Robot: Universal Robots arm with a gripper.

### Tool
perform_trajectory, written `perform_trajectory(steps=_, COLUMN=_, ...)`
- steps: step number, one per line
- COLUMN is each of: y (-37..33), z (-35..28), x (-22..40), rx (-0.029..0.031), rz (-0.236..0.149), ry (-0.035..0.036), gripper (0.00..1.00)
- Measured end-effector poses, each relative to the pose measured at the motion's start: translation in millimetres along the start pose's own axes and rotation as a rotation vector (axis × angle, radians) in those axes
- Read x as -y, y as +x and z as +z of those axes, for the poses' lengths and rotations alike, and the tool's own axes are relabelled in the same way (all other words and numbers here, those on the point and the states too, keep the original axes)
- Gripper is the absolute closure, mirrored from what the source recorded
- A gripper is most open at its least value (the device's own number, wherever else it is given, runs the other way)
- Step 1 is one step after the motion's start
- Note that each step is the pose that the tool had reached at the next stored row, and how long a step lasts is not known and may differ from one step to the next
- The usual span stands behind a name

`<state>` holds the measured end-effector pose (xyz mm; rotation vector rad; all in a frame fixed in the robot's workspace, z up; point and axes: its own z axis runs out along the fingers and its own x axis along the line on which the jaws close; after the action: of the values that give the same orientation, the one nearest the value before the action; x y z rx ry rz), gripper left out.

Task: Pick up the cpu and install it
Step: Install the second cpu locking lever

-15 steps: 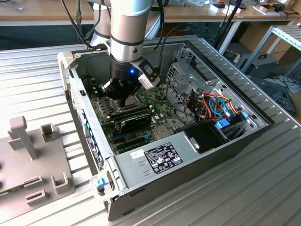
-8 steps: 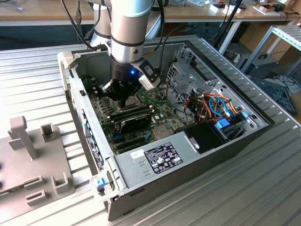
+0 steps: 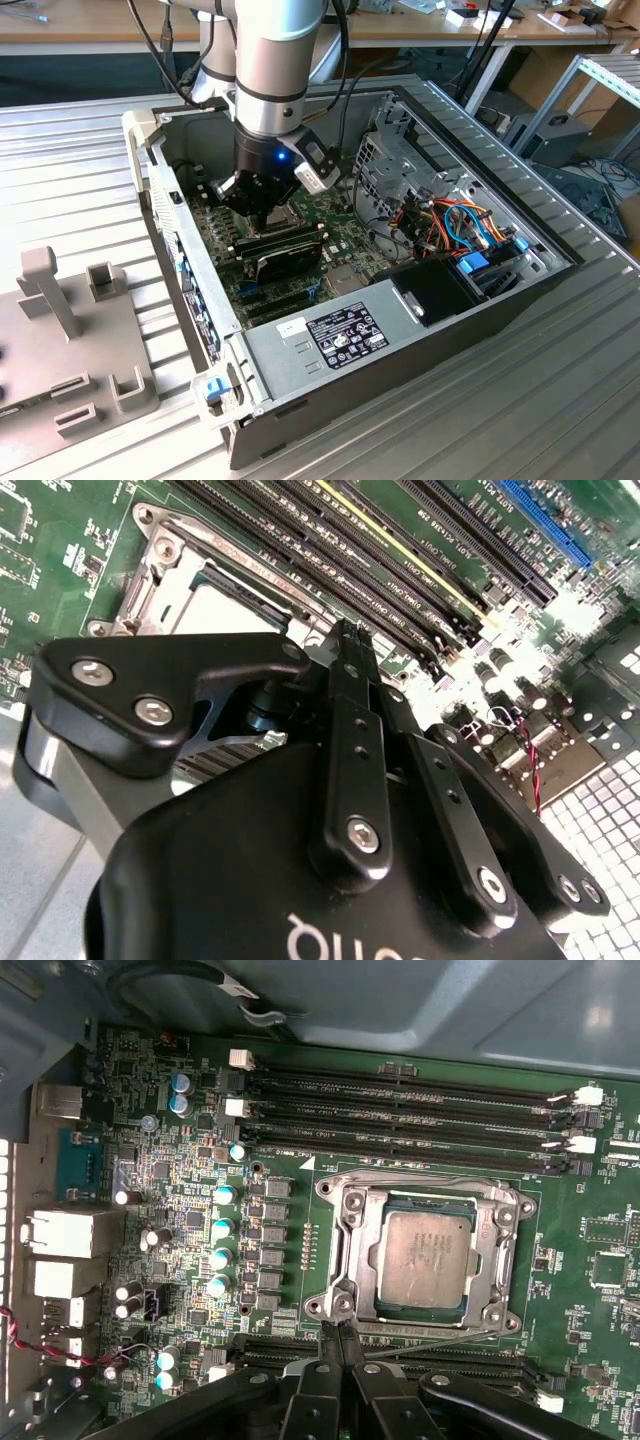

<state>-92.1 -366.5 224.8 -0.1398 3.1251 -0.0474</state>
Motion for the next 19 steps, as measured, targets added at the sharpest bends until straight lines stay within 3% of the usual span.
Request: perform_trajectory(steps=19, y=2.1, z=9.9, x=-0.4, rx=0.0006, rz=0.0, ry=-0.0007, gripper=0.89)
